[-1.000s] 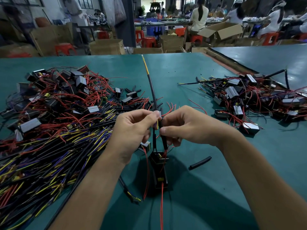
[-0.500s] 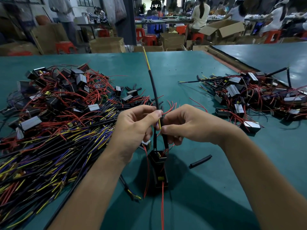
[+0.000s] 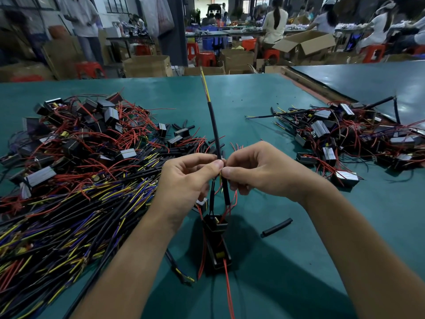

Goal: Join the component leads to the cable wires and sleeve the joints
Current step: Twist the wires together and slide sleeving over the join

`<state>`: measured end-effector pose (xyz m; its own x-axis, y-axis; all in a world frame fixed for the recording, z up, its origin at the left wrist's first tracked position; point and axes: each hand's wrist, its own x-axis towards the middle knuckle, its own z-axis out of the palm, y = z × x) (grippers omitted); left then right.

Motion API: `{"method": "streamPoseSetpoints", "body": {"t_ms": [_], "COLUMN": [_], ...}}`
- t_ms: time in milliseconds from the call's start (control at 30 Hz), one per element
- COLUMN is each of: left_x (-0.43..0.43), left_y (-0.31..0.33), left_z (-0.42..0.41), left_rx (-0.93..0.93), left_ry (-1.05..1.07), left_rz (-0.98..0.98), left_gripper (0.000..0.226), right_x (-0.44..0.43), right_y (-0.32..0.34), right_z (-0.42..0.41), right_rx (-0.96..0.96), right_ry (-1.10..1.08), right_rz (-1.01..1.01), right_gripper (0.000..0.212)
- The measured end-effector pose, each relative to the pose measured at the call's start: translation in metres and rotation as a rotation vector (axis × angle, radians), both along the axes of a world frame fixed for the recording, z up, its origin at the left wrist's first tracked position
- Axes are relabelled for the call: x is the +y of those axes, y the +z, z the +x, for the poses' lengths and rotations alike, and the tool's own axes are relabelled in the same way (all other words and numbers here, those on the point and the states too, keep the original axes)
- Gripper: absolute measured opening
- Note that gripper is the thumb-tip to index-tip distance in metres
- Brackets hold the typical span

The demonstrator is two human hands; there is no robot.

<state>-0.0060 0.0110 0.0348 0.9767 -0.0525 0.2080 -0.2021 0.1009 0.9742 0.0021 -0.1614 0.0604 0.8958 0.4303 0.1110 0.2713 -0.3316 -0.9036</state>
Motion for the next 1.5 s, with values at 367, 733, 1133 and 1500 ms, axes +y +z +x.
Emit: {"method": "streamPoseSetpoints", "body": {"t_ms": [367, 733, 1133, 1500], "left_x": [-0.0007, -0.0024, 0.0053, 0.0040], "left_y": [-0.0008, 0.0009, 0.0080, 0.0012], "left_z": [-0.0007, -0.0018, -0.0046, -0.0026], "left_rx": [-0.012, -0.008, 0.036, 0.053], "left_ry": [-0.056, -0.070, -0.123, -0.197], "left_rz": [0.021, 0.055, 0.173, 0.264], "left_gripper": [0.005, 0.015, 0.026, 0.016], "right_x": [0.0056, 0.0067, 0.0084, 0.0024], "right_y": [-0.0078, -0.0067, -0.0010, -0.0017], "right_z": [0.0030, 0.0034, 0.0008, 0.0053], "right_rx": [-0.039, -0.033, -0.022, -0.080], "right_ry": [-0.030, -0.078, -0.163, -0.194], "right_rz": [0.065, 0.042, 0.156, 0.131], "right_gripper": [0.016, 0.023, 0.021, 0.025]}}
